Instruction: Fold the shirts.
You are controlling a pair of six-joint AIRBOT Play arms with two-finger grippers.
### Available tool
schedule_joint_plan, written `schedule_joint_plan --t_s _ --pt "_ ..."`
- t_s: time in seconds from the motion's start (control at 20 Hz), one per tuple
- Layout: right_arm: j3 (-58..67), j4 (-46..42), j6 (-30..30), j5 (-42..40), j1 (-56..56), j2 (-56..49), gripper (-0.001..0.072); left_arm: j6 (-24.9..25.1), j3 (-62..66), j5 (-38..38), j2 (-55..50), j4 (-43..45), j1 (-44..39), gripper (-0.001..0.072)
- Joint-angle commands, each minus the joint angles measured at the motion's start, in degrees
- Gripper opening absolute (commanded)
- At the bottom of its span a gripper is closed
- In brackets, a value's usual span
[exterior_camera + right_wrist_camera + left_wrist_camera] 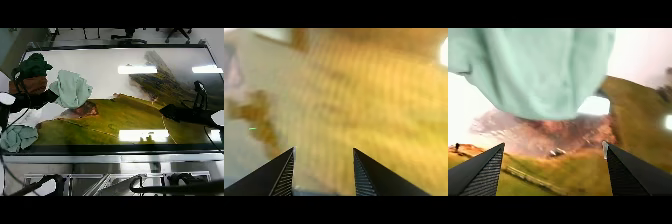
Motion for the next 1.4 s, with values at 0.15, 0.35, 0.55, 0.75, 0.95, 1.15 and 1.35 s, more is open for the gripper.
schedule_joint_plan --t_s 0.15,0.35,0.55,0.75,0.95,1.15,1.35 --pt "0.0 0.0 -0.1 -5.4 0.0 -8.2 0.0408 3.2 23.1 -13.3 -34.5 -8.9 4.1 0.0699" --pt "0.0 0.0 -0.2 -5.6 0.0 -10.9 0.0408 2.8 32.5 -14.4 -42.5 -7.1 2.6 0.0644" --pt "0.2 0.0 -0.2 -5.6 0.0 -11.0 0.0278 2.2 41.1 -18.5 -43.4 -7.8 -0.3 0.0011" --pt "3.2 0.0 -2.4 -5.6 0.0 -11.0 0.0204 1.8 51.2 -25.5 -35.7 -9.9 -5.1 0.0011" --pt "11.0 0.0 -5.6 -5.4 0.0 -11.0 0.0205 1.8 55.3 -26.3 -21.6 -20.4 -13.3 0.0011" --pt "21.7 -2.4 -6.8 -1.5 0.0 -11.0 0.0204 0.0 52.4 -21.7 -9.5 -23.1 -22.2 0.001" --pt "29.5 -6.1 -6.8 3.2 0.0 -10.5 0.0205 -0.9 54.4 -15.2 -2.2 -22.3 -28.6 0.0011"
